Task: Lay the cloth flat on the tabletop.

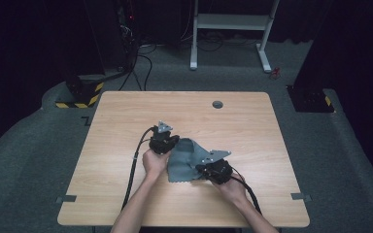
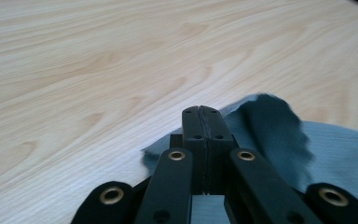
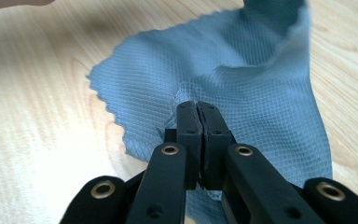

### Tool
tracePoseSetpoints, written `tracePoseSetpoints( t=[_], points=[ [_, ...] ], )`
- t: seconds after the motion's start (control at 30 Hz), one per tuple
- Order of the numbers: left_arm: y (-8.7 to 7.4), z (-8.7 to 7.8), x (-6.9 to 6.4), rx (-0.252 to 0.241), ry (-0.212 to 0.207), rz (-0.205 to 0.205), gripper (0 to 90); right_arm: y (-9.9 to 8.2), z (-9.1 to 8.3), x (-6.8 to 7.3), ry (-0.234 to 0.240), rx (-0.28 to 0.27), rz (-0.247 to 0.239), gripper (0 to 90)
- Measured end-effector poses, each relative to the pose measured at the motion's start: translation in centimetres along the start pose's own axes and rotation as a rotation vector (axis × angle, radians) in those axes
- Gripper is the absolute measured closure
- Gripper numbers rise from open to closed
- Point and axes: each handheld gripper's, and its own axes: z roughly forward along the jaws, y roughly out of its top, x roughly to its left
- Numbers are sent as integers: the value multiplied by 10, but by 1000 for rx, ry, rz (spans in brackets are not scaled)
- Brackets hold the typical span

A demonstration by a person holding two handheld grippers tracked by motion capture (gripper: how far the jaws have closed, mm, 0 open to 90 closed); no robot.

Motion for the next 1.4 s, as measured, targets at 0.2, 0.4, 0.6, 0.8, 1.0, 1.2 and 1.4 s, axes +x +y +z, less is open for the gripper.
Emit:
tracePoseSetpoints(
  t=[0.2, 0.4, 0.6, 0.8, 1.0, 1.2, 1.4],
  points=[
    [-18, 10, -6, 61, 18, 11, 607, -5, 9, 2, 6, 47, -3, 725],
    [-31, -19, -15, 38, 18, 79, 475, 4, 10, 12, 19, 17, -24, 631],
    [-53, -29, -25, 50, -23, 106, 450, 7, 29, 17, 13, 81, -34, 705],
    [-65, -28, -29, 79, -56, 135, 431, 8, 22, 5, -14, 63, 4, 891],
    [-72, -30, -33, 47, -25, 164, 430, 16, 1, -17, -92, 8, 45, 896],
    [-72, -30, -33, 46, -31, 166, 429, 16, -10, -70, -161, -31, 214, 898],
    [-72, -30, -32, 48, -44, 172, 414, -7, -2, -116, -252, -11, 400, 894]
  ],
)
